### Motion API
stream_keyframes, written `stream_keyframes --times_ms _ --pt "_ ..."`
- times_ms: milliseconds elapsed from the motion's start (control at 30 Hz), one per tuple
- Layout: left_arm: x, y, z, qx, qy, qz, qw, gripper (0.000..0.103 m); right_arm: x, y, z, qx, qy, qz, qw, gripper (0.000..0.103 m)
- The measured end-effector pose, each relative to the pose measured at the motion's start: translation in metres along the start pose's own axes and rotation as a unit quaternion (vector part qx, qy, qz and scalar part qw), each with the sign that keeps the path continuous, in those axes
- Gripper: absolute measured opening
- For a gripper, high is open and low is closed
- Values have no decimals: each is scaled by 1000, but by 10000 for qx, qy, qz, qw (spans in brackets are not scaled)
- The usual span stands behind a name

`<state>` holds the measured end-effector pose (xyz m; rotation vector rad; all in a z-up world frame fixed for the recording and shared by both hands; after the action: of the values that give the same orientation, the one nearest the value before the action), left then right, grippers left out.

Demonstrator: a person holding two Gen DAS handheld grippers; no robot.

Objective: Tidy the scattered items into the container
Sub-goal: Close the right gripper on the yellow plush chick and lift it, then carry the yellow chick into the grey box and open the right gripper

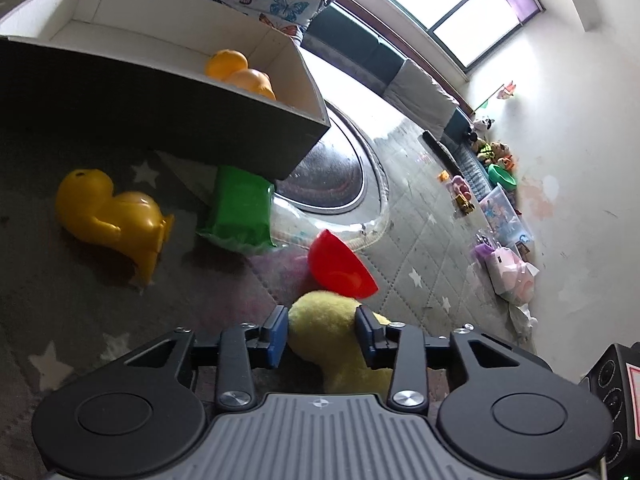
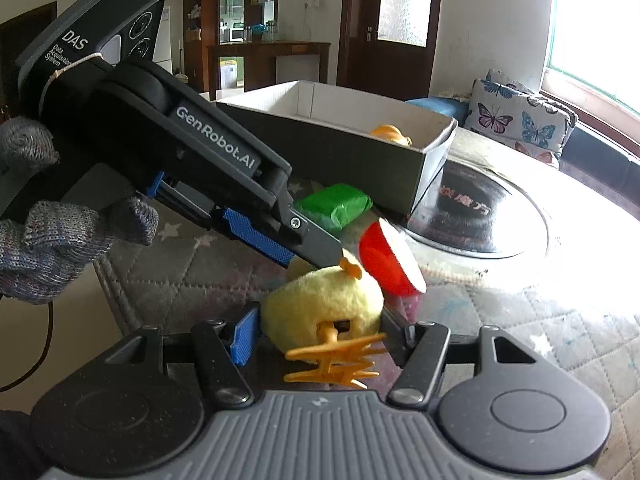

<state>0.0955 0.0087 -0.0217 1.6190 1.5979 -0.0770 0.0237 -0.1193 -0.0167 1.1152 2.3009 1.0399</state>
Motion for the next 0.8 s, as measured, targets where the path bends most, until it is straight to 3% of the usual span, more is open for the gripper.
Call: stream_keyframes --times_ms 233,400,600,800 --pt "17 1 12 74 -445 -540 9975 47 -3 -4 4 -10 -109 24 9999 60" --pt "9 4 5 52 -358 -391 9986 41 -3 -1 0 4 -37 70 10000 60" --pt "0 25 -24 -404 -353 -244 9983 40 -4 27 -7 -255 -5 17 9997 60" --pt "0 70 -54 -1013 -133 -25 9948 39 -6 83 5 -657 44 -146 9977 60"
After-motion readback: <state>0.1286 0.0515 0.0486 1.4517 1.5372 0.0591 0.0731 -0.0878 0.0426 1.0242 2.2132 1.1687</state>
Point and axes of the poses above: each gripper's, at about its wrist camera, not at the fingertips, and z roughly the way its jaws point, x to its left, y to its top, the point moved 2 cm from there along z, roughly the way its jaws point, and after that the axes turned 2 degrees about z, right-handed, at the moved point
